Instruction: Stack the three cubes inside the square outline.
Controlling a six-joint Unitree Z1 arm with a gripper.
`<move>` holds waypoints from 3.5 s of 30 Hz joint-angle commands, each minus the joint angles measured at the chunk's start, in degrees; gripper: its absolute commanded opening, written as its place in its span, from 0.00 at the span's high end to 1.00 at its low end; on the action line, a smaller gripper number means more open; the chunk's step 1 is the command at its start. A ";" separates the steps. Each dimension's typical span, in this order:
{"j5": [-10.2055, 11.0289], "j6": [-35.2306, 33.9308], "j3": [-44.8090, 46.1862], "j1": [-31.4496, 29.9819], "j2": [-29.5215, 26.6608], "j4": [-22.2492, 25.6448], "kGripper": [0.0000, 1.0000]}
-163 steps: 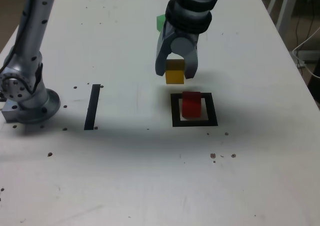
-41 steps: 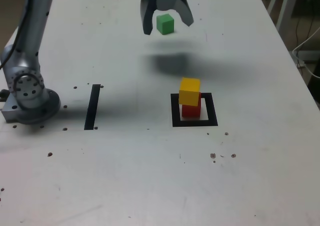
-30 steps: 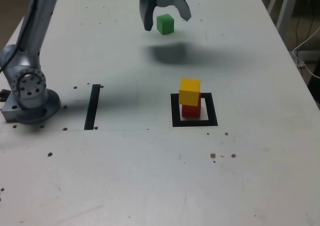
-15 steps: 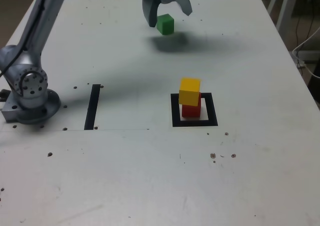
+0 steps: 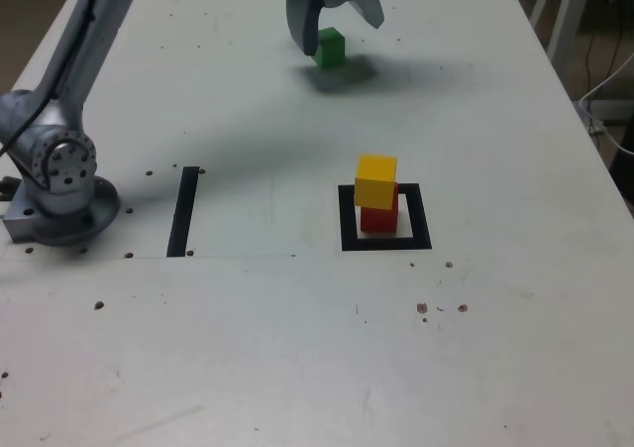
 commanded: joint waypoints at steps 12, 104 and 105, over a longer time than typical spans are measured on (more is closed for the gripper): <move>-0.85 2.30 -2.36 1.90 2.76 -0.64 0.02; -2.16 -0.19 11.07 -16.22 -12.06 4.23 0.67; -2.44 -0.45 11.62 -16.83 -12.46 4.23 0.67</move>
